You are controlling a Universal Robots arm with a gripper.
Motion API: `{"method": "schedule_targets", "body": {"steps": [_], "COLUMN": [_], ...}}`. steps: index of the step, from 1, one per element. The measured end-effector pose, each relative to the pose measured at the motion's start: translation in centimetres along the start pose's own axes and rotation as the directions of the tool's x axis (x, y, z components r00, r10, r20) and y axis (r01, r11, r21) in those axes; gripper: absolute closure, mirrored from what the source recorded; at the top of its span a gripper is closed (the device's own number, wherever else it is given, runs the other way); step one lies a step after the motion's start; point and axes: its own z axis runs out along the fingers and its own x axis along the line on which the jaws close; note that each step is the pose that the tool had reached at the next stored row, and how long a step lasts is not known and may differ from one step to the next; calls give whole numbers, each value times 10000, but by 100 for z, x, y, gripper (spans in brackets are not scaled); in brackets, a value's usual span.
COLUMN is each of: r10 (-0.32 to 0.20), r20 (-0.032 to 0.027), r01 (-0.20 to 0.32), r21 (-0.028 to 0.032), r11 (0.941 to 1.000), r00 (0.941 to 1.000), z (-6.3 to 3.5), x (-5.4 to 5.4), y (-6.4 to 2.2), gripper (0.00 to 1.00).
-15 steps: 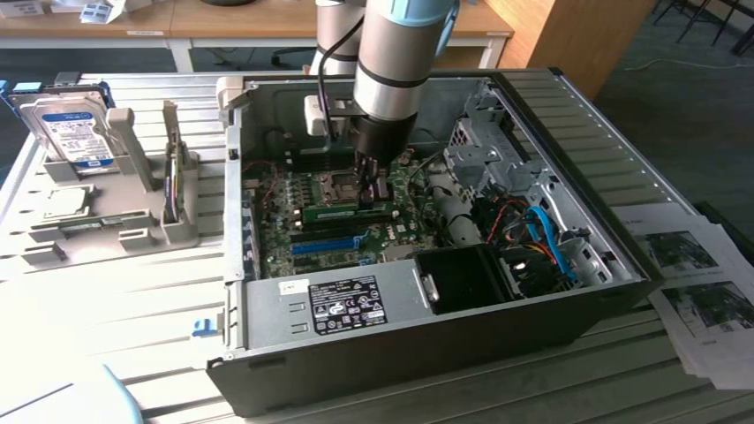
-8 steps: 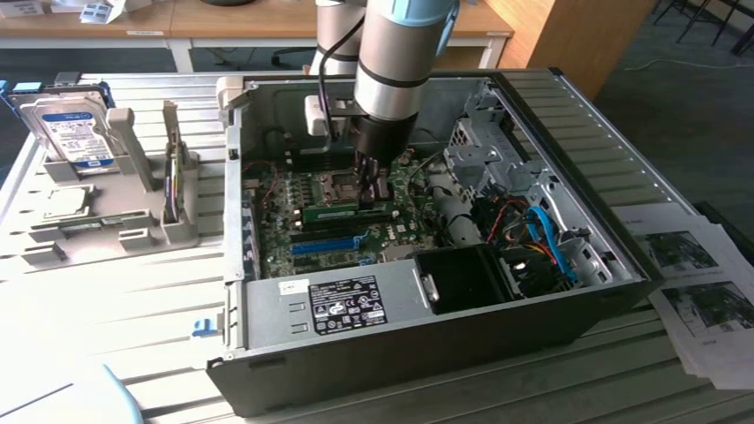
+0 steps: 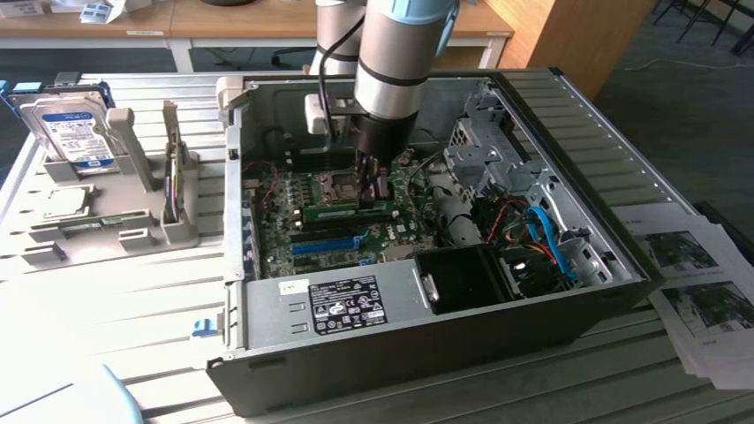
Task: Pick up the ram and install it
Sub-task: 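Insert the ram into the slot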
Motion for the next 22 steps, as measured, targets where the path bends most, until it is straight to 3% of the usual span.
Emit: {"method": "schedule_targets", "body": {"steps": [22], "r10": [-163], "r20": [-8], "r01": [163], "r21": [-5], "r11": [9999], "r00": [9999], "z": [3], "x": [0], "y": [0], "gripper": [89]}}
